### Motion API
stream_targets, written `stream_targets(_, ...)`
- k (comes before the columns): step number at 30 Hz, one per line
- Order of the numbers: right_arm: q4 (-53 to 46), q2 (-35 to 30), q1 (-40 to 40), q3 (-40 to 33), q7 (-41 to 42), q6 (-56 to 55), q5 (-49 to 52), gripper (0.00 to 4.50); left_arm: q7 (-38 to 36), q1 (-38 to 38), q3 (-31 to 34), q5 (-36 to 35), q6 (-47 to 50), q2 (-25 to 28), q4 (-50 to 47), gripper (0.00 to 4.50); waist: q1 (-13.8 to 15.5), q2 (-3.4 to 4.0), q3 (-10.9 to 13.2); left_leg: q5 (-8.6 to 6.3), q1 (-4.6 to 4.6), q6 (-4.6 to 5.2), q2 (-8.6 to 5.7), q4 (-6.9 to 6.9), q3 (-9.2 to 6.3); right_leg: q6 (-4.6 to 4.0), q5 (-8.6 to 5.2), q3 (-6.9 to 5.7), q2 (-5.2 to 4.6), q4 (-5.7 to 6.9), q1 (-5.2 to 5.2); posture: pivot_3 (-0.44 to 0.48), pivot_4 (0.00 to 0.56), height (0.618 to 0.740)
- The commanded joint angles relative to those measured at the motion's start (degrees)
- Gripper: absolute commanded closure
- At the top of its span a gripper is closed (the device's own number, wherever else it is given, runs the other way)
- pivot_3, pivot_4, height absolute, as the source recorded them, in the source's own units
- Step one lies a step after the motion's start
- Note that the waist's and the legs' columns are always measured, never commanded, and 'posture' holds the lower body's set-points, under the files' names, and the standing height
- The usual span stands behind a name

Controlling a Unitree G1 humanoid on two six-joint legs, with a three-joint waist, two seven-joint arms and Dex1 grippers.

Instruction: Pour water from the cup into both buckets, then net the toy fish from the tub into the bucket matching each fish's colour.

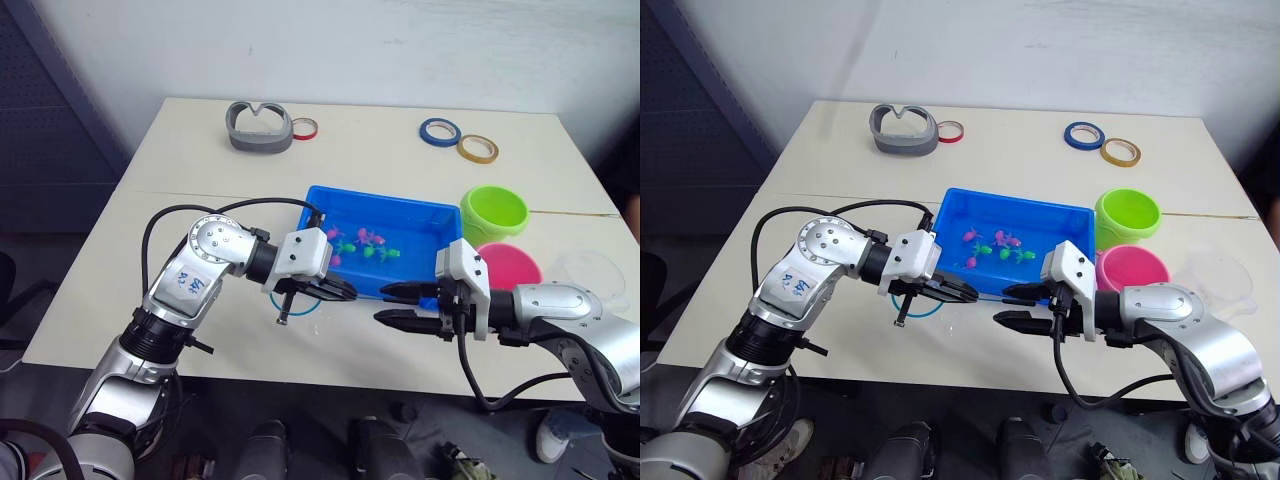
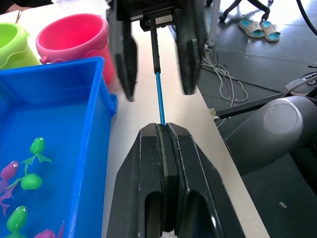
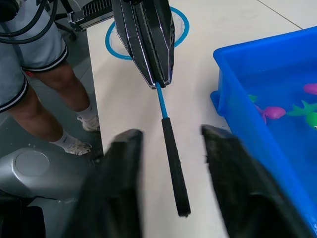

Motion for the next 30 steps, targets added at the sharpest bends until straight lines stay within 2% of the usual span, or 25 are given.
stream_targets(1,-2.2,-0.9,-0.8,-2.4,0.2,-0.9,1.3,4.26,-0.3,-0.1,0.5,-0.1,-0.7,0.6,-0.7,4.50,0.0,0.00,0.0,0.00,0.00,0.00,0.00,0.00,0.00,0.00,0.00,0.00,0.00,0.00,0.00,0.000,0.150,0.740)
stream_targets(2,-2.2,-1.0,-0.9,-2.4,0.3,-0.9,1.4,4.46,-0.3,-0.1,0.4,-0.1,-0.6,0.6,-0.8,4.50,0.0,0.00,0.0,0.00,0.00,0.00,0.00,0.00,0.00,0.00,0.00,0.00,0.00,0.00,0.00,0.000,0.150,0.740)
stream_targets(19,-2.5,-1.8,-1.0,-2.6,1.0,-1.0,2.3,4.46,-0.4,0.1,0.3,0.2,-0.3,1.2,-1.1,4.50,0.0,0.00,0.0,0.00,-0.01,0.00,0.00,0.02,0.00,0.00,0.00,0.00,0.00,0.01,0.00,0.000,0.150,0.740)
stream_targets(24,-2.6,-2.2,-0.7,-2.7,1.3,-1.0,2.4,4.46,-0.1,-0.5,0.2,0.0,2.7,1.4,-0.4,4.50,0.0,0.00,0.0,0.00,-0.01,0.00,0.00,0.03,0.00,0.00,0.00,0.00,0.00,0.01,0.00,0.000,0.150,0.740)
stream_targets(27,-2.6,-2.3,-0.7,-2.6,1.5,-1.0,2.5,4.50,-0.2,-1.2,0.5,0.1,3.7,1.7,0.1,3.50,0.0,0.00,0.0,0.00,0.00,0.01,0.00,0.03,0.00,0.00,0.00,0.00,0.00,0.02,0.00,0.000,0.150,0.740)
stream_targets(29,-2.5,-2.3,-0.7,-2.5,1.6,-1.1,2.4,4.50,0.8,-1.6,1.6,-0.6,4.2,1.2,0.2,2.48,0.0,0.00,0.0,0.00,0.00,0.01,0.00,0.03,0.00,0.00,0.00,-0.01,0.01,0.04,0.00,0.000,0.150,0.740)
stream_targets(30,-2.5,-2.4,-0.6,-2.5,1.7,-1.3,2.4,4.50,1.8,-1.9,2.4,-1.0,4.2,0.7,0.3,2.12,0.0,0.00,0.0,0.00,0.00,0.01,0.00,0.04,-0.01,0.00,0.00,-0.02,0.01,0.04,0.00,0.000,0.150,0.740)
